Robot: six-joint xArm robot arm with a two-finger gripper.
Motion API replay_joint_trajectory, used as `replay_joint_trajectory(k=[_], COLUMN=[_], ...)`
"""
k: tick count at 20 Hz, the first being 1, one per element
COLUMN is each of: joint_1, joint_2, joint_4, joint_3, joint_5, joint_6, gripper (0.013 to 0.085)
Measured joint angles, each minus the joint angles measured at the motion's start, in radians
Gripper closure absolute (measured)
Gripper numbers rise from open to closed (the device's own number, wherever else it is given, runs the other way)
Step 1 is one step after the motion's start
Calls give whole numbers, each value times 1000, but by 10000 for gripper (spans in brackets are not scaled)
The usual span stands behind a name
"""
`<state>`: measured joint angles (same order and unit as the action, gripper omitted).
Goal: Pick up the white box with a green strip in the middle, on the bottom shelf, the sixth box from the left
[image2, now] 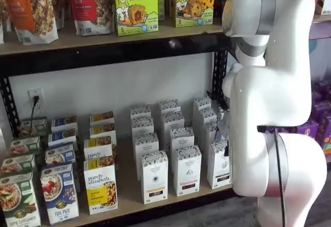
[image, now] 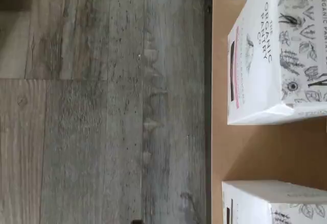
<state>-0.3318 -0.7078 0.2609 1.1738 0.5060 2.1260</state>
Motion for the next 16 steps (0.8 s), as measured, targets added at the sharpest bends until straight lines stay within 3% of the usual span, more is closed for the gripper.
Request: replay_joint_trajectory(k=[4,11,16], joint_1=[11,22,15], joint_2=[-42,-102,-147], joint_4=[-45,-14,-81], joint_3=[67,131,195], joint_5=[48,8,27], joint_6=[-52,-37,-89], gripper=[130,130,130])
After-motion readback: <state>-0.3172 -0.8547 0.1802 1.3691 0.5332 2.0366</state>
